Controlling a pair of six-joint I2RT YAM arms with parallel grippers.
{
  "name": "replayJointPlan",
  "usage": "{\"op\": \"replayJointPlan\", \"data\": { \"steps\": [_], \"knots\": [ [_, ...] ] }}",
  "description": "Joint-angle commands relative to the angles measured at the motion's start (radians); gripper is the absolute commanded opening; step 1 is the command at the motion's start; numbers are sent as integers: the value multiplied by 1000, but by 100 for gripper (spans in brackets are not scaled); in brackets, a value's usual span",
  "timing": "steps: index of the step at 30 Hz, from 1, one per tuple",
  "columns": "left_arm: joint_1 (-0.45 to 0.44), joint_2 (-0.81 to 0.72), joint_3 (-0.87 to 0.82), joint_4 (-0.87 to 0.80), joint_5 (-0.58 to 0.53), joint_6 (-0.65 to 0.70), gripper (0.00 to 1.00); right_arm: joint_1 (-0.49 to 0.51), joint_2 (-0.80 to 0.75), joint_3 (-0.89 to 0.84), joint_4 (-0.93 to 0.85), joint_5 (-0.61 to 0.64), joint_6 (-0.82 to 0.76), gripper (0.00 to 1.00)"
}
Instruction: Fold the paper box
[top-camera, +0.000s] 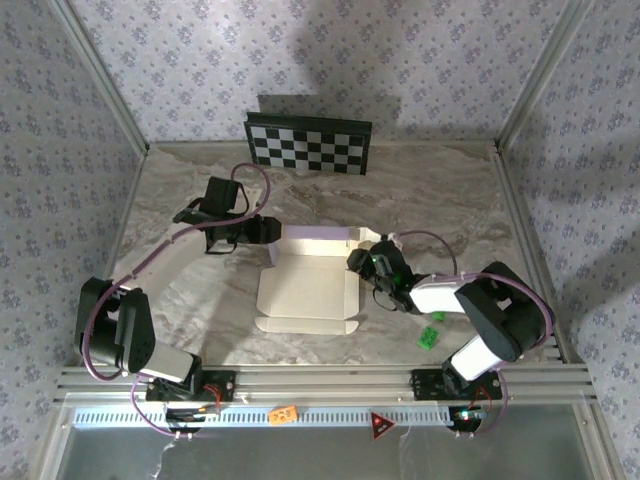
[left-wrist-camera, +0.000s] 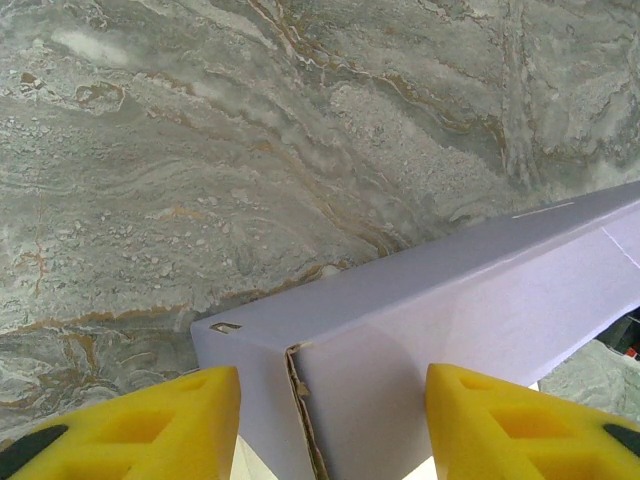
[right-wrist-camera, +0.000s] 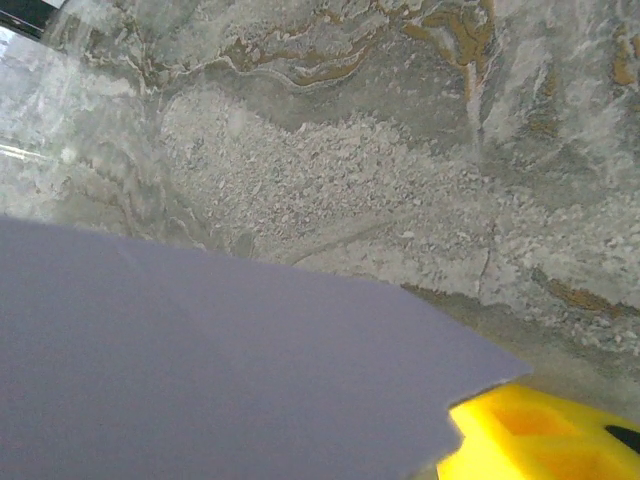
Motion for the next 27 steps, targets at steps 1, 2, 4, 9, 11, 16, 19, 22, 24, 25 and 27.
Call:
{"op": "replayJointPlan", "data": {
  "steps": [1, 2, 4, 9, 11, 16, 19, 22, 24, 25, 27],
  "knots": [
    [6, 25, 5, -68, -24, 28, 51, 16, -10, -22, 123, -17, 16, 54],
    [6, 25, 5, -67, -22, 29, 51, 16, -20, -27, 137, -17, 12, 54],
    [7, 24, 5, -66, -21, 28, 51, 22, -37, -29, 152, -23, 6, 52],
    [6, 29, 5, -60, -12, 23, 51, 36, -35, -14, 185, -59, 6, 49],
    [5, 30, 5, -60, -12, 22, 51, 46, -23, -5, 193, -68, 6, 49],
    [5, 30, 5, -62, -9, 20, 51, 63, 42, 17, 219, -92, 25, 43],
    [5, 30, -1, -63, -10, 20, 50, 68, 87, 19, 261, -115, 45, 40],
    [5, 26, -3, -61, -10, 19, 51, 73, 128, 20, 275, -118, 59, 38],
    [6, 24, -6, -63, -12, 17, 50, 71, 153, 17, 271, -116, 75, 34],
    [5, 23, -6, -63, -13, 18, 50, 73, 162, 16, 271, -114, 82, 32],
    [5, 21, -8, -65, -15, 19, 51, 70, 185, 22, 241, -122, 96, 29]
  ]
}}
